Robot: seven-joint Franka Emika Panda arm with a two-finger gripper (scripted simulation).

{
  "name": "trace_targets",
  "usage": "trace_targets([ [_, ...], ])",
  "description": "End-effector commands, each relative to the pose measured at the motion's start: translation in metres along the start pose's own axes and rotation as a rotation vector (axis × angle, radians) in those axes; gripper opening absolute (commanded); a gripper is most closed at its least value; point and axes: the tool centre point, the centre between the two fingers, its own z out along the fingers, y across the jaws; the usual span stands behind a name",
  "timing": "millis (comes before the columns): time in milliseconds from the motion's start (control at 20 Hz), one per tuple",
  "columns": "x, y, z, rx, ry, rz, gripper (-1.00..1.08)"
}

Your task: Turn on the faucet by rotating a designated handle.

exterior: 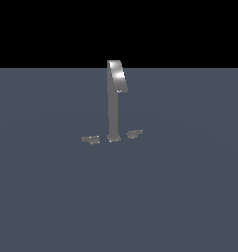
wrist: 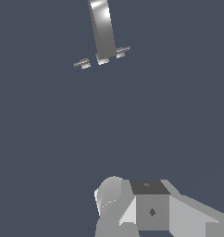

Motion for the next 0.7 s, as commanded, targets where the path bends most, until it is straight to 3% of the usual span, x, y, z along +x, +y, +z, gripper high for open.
trace_targets([
  [0,0.001,-0.011,0.038,0.026,-0.096,-0.012,0.01],
  [50,0.003,-0.011,0.04,0.027,-0.1,-0.012,0.01],
  [100,0.016,-0.006,0.05,0.023,-0.075,0.004,0.42],
  [150,0.024,-0.021,0.069,-0.055,-0.099,-0.04,0.24],
  [200,0.025,-0.041,0.094,-0.02,-0.138,-0.052,-0.06],
  [250,0.027,-0.039,0.119,0.018,-0.174,-0.003,-0.25],
  [300,0.04,-0.047,0.124,-0.05,-0.154,-0.074,0.09],
  [350,0.038,-0.052,0.124,-0.057,-0.151,-0.082,0.09],
  [400,0.028,-0.068,0.159,-0.07,-0.208,-0.051,-0.34],
  [450,0.036,-0.066,0.171,-0.048,-0.212,0.005,0.22],
  [500,0.03,-0.074,0.197,-0.051,-0.25,0.04,0.02],
  [550,0.023,-0.083,0.222,-0.051,-0.283,0.041,0.48],
  [600,0.058,-0.079,0.206,-0.033,-0.215,0.112,0.75],
  [650,0.058,-0.079,0.206,-0.033,-0.215,0.112,0.75],
])
